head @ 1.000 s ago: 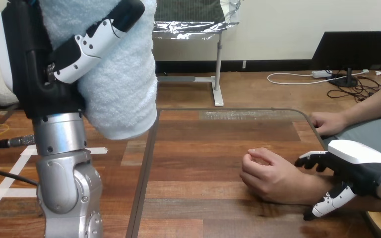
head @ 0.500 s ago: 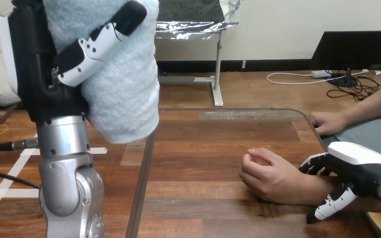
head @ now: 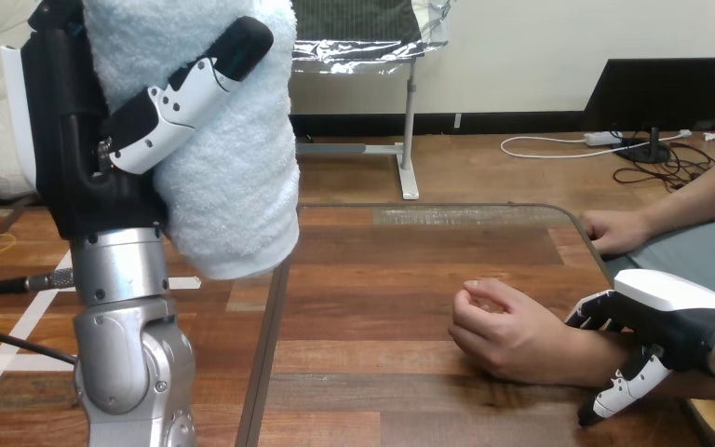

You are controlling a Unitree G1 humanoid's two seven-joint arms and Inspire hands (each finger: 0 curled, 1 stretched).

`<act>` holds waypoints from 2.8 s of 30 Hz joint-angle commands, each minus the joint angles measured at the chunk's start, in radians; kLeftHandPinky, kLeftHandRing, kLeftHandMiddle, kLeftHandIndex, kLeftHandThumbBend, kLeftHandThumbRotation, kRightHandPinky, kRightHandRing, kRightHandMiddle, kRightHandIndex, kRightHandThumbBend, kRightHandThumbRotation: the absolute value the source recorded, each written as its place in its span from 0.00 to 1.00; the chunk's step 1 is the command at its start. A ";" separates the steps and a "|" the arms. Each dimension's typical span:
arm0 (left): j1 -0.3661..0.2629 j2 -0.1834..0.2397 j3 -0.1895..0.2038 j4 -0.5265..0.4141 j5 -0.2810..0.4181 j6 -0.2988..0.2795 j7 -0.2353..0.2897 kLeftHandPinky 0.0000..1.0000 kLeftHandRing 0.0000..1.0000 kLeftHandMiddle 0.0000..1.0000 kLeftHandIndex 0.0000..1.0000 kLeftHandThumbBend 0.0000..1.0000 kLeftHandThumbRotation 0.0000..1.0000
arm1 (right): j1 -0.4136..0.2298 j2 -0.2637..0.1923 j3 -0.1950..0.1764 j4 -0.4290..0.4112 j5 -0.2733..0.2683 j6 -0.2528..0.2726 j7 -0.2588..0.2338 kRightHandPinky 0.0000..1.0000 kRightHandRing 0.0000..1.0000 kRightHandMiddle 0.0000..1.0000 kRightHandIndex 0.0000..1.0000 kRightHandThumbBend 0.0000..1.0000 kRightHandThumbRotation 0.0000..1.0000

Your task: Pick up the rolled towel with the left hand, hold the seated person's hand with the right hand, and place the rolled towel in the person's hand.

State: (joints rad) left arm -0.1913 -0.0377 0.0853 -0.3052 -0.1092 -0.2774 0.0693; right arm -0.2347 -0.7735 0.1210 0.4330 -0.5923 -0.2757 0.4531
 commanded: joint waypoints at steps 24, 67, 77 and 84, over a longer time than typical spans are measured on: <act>-0.044 0.000 0.007 -0.002 0.026 -0.003 0.021 0.17 0.22 0.29 0.37 0.52 0.00 | 0.021 -0.020 0.031 -0.062 -0.041 0.028 -0.038 0.43 0.55 0.62 0.62 0.97 0.10; -0.037 0.003 0.002 0.031 0.013 -0.008 0.001 0.17 0.22 0.30 0.38 0.49 0.00 | 0.018 0.023 0.040 0.009 -0.008 -0.020 -0.235 0.16 0.23 0.31 0.38 0.91 0.00; -0.048 -0.010 -0.005 0.120 0.021 -0.066 -0.013 0.18 0.23 0.31 0.39 0.47 0.00 | 0.011 0.027 0.036 0.015 -0.004 -0.031 -0.274 0.16 0.23 0.31 0.36 0.90 0.00; -0.044 -0.018 -0.018 0.178 0.066 -0.073 0.006 0.19 0.24 0.31 0.38 0.49 0.00 | 0.008 0.028 0.031 0.008 0.005 -0.022 -0.283 0.18 0.24 0.32 0.36 0.88 0.00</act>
State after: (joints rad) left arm -0.1918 -0.0416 0.0898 -0.1751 -0.0668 -0.3323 0.0678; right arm -0.2102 -0.7728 0.1563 0.4283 -0.6203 -0.3017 0.1845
